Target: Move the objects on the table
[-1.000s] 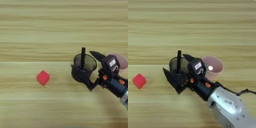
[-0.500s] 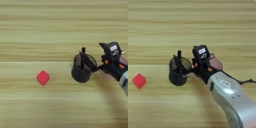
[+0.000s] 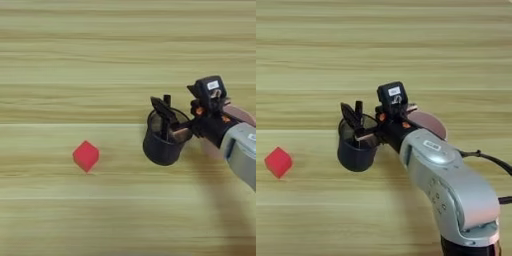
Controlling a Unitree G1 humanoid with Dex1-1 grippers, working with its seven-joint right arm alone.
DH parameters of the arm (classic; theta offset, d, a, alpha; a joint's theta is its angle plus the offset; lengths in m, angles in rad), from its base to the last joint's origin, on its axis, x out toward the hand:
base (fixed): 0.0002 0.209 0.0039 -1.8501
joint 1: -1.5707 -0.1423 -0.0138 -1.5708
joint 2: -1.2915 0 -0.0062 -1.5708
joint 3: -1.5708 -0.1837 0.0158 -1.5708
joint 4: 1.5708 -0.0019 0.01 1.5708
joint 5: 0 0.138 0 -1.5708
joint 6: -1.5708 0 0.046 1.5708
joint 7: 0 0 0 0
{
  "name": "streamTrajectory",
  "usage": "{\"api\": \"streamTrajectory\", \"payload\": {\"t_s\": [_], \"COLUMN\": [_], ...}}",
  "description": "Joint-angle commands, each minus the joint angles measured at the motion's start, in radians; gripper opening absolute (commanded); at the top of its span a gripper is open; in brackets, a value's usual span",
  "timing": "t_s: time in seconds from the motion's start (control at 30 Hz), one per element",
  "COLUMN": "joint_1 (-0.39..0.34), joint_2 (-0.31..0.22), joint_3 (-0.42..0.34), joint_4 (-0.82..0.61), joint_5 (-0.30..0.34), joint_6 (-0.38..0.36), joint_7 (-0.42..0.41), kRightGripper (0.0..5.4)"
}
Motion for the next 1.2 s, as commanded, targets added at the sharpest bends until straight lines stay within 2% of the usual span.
{"api": "streamTrajectory", "payload": {"t_s": [0.03, 0.4, 1.2], "joint_1": [-0.082, -0.115, -0.112], "joint_2": [0.012, 0.025, 0.042], "joint_3": [-0.031, -0.009, 0.007], "joint_4": [0.0, 0.062, 0.11], "joint_5": [0.009, -0.02, -0.067], "joint_6": [-0.016, -0.016, -0.028], "joint_7": [-0.011, -0.015, 0.01], "kRightGripper": [5.37, 5.37, 5.37]}}
